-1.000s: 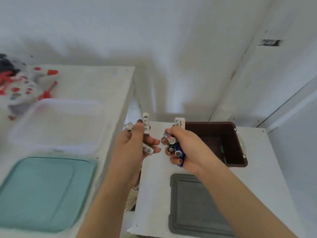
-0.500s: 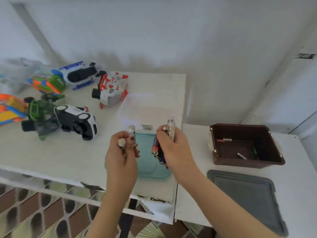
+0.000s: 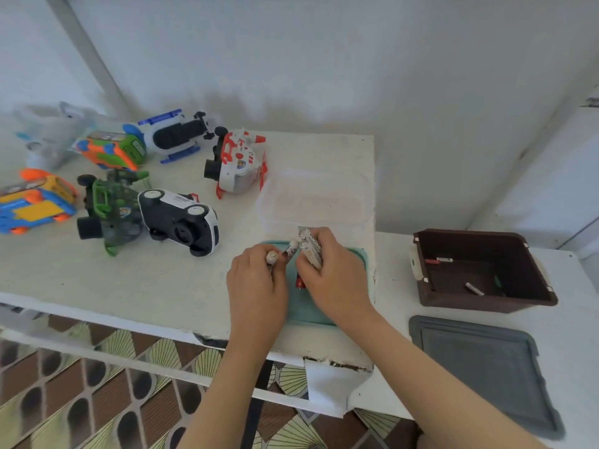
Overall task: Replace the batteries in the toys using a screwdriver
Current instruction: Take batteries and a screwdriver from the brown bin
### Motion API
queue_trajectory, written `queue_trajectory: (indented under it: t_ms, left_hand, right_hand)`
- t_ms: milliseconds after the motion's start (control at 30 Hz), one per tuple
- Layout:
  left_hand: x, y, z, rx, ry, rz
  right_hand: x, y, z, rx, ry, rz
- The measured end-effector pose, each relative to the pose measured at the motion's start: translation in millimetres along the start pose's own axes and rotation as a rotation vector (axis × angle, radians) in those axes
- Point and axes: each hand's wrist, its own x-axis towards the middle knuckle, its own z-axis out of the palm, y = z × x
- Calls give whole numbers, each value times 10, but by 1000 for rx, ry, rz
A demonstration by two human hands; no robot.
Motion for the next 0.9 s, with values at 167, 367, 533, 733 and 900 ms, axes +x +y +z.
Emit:
queue_trajectory:
  t_ms: [167, 367, 533, 733, 900]
  left_hand:
    - [58, -36, -40, -115, -72, -75]
    - [68, -51, -72, -256, -115, -156]
    - [82, -62, -44, -237, -123, -120]
    - [91, -9, -84, -85, -240, -57]
    - [166, 100, -21, 43, -376, -64]
  right_hand:
    - [34, 9, 15, -38, -3, 30]
    - [22, 17, -2, -66, 7, -5]
    - [17, 65, -56, -32, -61, -27]
    - [-21, 123, -153, -64, -148, -69]
    - [-121, 129, -148, -208, -185, -97]
